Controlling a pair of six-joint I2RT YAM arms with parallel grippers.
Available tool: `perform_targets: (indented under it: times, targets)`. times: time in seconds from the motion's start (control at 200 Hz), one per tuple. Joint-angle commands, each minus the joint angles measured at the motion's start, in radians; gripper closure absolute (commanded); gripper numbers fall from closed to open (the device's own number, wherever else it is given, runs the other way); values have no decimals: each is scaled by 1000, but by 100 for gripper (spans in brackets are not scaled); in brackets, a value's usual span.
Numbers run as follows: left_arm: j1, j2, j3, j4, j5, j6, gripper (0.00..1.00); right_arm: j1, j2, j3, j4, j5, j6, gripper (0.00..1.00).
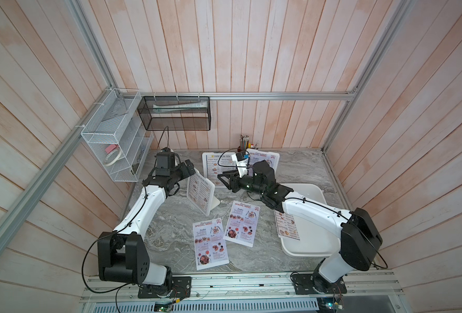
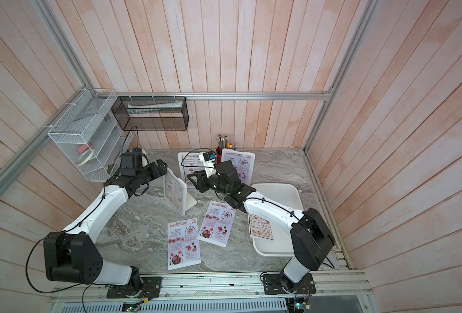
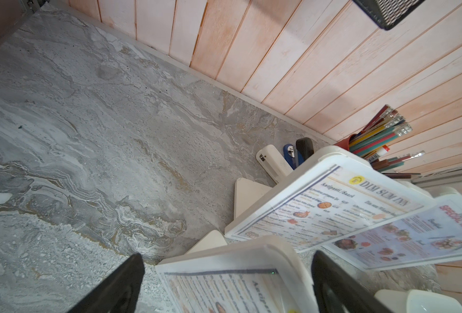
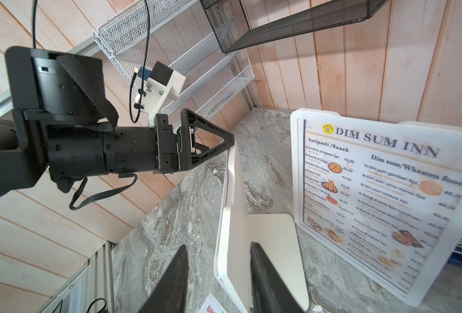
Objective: Replace the menus in the menu holders
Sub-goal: Insert the menu into the menu holder, then move the menu holder to the center of the board.
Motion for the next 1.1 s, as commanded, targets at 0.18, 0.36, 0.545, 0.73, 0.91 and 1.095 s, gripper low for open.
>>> perform_targets:
  times: [0.18,0.36,0.545,0.73,0.91,1.095]
  targets:
    - [4,-91,113,-130,-69,17,2,48,61,41,-86,47,-87,57]
    - [4,-222,-32,-220,-132,-8,2,61,112,60,-84,91,-97,55]
    - [5,-357,-188,-299,-148,-27,2,71,143,73,-84,83,-100,55]
    - [-2,-456,-276,-324,-57,-84,2,74,161,71,-75,72,-94,63]
    - [-65,-473,-322,-322,-71,-124,2,74,191,93,-65,62,-93,74]
    - [-125,-470,-344,-306,-81,-161,2,74,224,112,-37,32,-93,84]
